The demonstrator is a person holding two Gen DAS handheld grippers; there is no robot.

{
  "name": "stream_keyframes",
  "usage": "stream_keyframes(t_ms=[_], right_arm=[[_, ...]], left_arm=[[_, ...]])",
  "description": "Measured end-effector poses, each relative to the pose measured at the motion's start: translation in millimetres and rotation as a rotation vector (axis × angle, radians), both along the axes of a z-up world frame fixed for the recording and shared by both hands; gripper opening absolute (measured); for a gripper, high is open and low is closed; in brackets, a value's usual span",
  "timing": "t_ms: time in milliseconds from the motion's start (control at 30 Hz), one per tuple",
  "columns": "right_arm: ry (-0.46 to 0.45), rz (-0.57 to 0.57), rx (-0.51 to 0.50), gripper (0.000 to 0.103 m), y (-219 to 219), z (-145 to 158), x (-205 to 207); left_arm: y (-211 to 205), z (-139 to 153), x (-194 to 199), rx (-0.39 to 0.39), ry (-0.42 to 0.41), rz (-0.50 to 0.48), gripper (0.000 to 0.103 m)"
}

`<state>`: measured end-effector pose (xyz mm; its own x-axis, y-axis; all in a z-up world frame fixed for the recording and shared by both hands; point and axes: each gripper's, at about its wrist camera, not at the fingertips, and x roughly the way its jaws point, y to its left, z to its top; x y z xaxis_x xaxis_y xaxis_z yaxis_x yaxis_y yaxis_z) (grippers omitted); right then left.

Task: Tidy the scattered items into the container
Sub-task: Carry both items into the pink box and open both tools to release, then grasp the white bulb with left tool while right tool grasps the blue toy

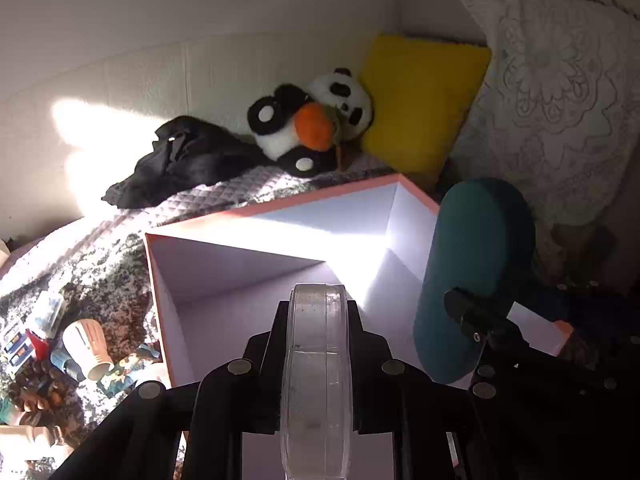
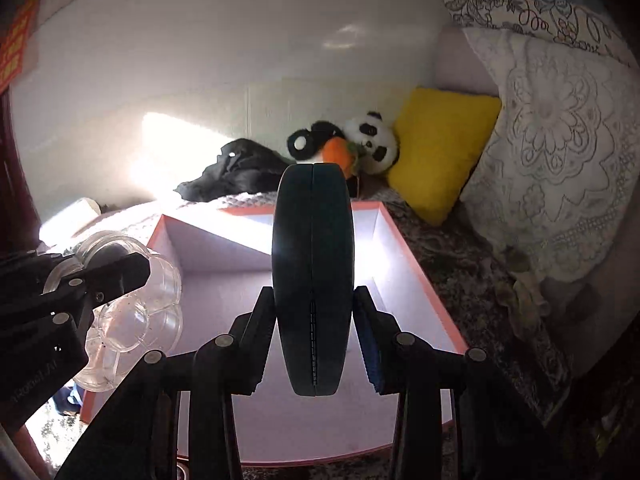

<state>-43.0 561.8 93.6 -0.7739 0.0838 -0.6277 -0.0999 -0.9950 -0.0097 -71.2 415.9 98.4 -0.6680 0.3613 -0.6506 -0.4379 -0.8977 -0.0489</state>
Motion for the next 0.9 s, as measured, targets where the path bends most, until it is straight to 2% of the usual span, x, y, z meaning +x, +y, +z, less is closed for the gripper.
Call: stream_keyframes(t_ms=[67,133,167,200,267,467,633,767,833,900], right_arm=[[-0.062,0.002,0.004,0.042,3,-15,-11],[-0.111,0.006,0.036,0.042,2,-29,-17],[-0.112,-0.004,0.055,0.045,2,-34,-17],[-0.116,-0.010,0.073,0.049,1,-38,-15],[-0.096,-0.020,0.103,0.070,-1,-36,-13],[0.018,-0.084,0.131,0.072,-8,-1,6],[0.218,-0.068,0.100,0.076,-42,50,39],[0.352,0.039,0.069,0.083,-94,79,63],[0.360,0.120,0.036,0.083,-123,81,66],[0.327,0.212,-0.004,0.083,-155,73,66]], left_arm=[[4,-12,-6,-0.022,-0.033,0.008,0.018],[4,-21,-9,-0.043,-0.056,0.022,0.043],[2,-22,-8,-0.046,-0.051,0.033,0.072],[-1,-21,-5,-0.043,-0.028,0.048,0.086],[-8,-17,0,-0.035,0.011,0.071,0.088],[-41,8,6,-0.035,0.064,0.092,0.088],[-123,31,23,-0.007,0.126,0.202,0.092],[-206,37,40,-0.026,0.149,0.338,0.095],[-244,27,49,-0.023,0.127,0.395,0.096],[-282,14,58,-0.015,0.093,0.447,0.096]])
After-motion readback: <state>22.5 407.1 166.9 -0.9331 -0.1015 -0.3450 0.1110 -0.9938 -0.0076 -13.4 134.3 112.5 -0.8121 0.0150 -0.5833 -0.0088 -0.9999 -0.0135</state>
